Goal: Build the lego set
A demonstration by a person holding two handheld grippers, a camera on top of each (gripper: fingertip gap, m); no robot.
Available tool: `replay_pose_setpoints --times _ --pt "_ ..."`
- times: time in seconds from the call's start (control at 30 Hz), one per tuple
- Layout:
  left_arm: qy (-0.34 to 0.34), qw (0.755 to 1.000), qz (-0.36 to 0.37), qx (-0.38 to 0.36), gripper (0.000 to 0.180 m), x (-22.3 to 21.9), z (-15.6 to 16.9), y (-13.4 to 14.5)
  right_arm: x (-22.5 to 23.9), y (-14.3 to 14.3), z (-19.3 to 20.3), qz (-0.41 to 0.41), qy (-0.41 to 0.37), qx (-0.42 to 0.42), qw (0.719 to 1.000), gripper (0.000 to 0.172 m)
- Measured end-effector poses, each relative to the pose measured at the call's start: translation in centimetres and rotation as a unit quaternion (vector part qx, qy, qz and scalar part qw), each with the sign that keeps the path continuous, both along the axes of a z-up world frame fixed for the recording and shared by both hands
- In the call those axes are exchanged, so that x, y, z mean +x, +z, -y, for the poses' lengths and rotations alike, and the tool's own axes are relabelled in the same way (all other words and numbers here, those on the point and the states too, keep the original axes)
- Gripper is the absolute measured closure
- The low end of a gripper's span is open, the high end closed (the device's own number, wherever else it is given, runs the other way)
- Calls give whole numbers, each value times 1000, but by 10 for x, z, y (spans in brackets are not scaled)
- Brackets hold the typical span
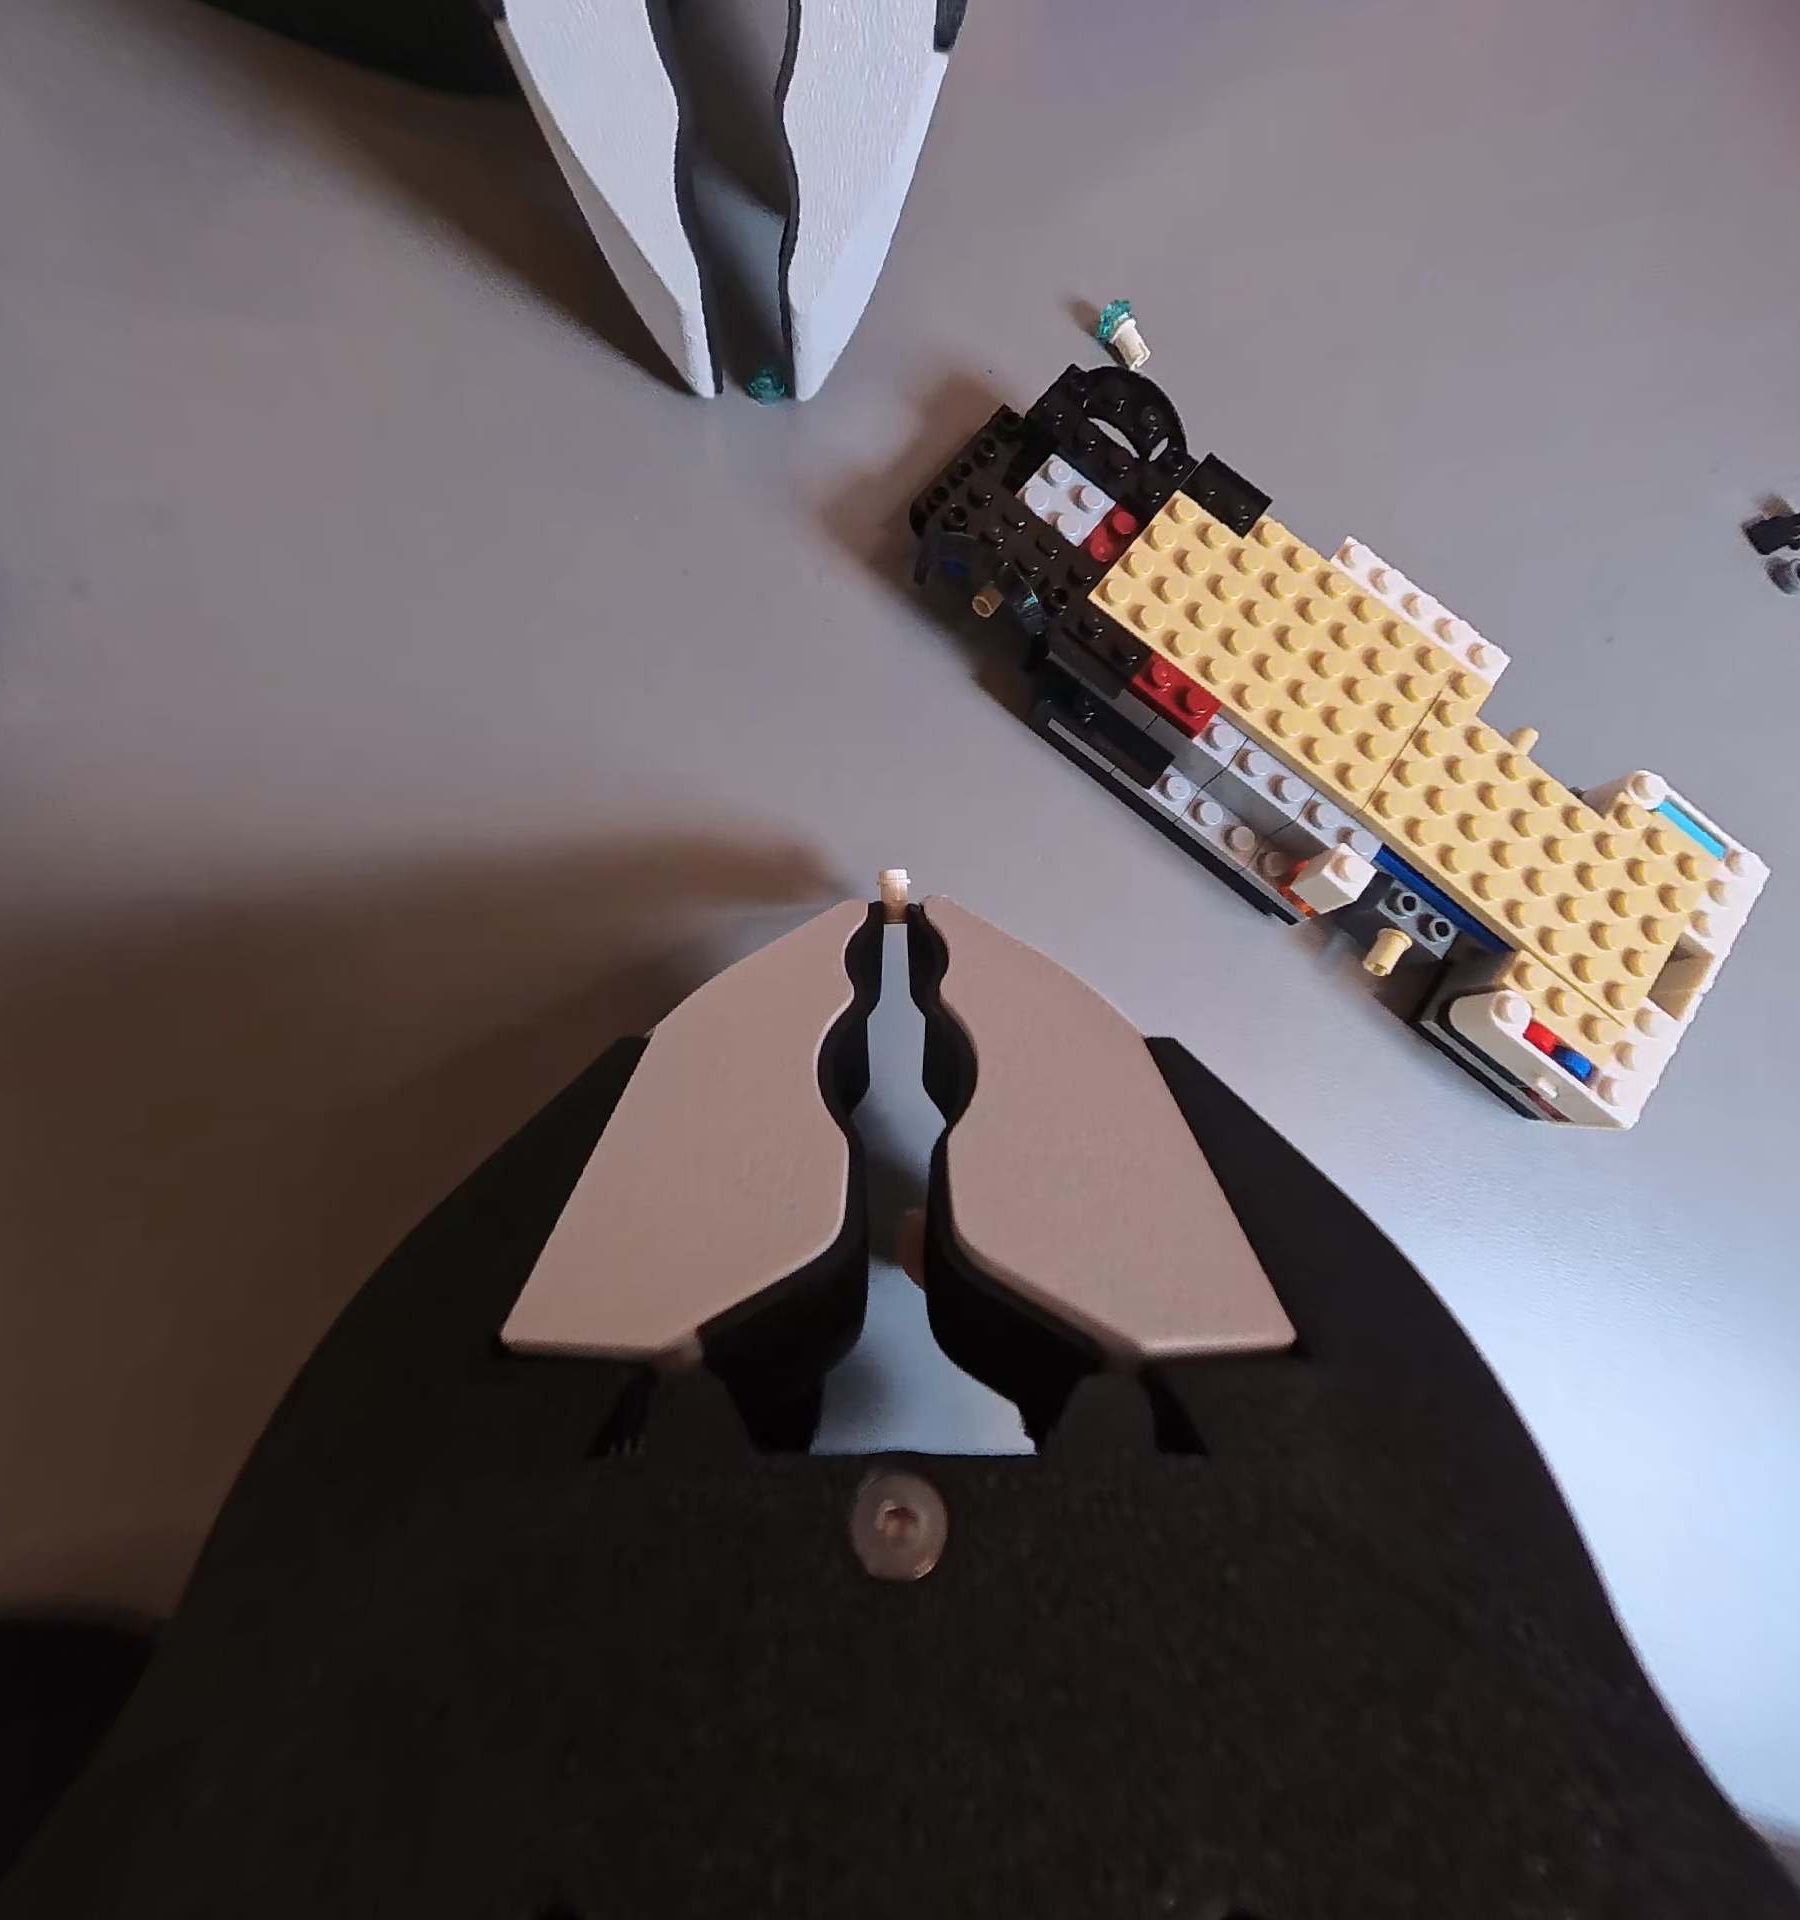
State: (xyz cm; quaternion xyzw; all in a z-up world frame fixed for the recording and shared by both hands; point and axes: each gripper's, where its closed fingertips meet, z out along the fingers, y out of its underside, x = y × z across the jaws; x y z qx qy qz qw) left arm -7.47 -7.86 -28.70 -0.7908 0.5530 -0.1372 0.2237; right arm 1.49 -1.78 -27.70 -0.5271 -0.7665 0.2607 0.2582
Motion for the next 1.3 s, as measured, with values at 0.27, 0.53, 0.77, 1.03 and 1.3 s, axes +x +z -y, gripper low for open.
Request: replay_pose_setpoints --times 0.27,0.53,0.77,1.03,1.3 --pt "-19 1000 -17 -13 169 -3 0 0 0 -1 0 3 1 2 1000 167" --pt "-29 999 -22 -21 173 -2 2 -1 0 -1 -1 3 -4 4 1000 167" --pt "30 979 189 63 173 27 -27 43 -9 10 -2 -48 -19 -33 998 167" --pt "45 933 316 169 173 46 -52 92 -38 63 2 -210 -18 -136 968 167" --pt "54 935 315 157 173 47 -54 76 -48 55 6 -203 11 -179 963 167"
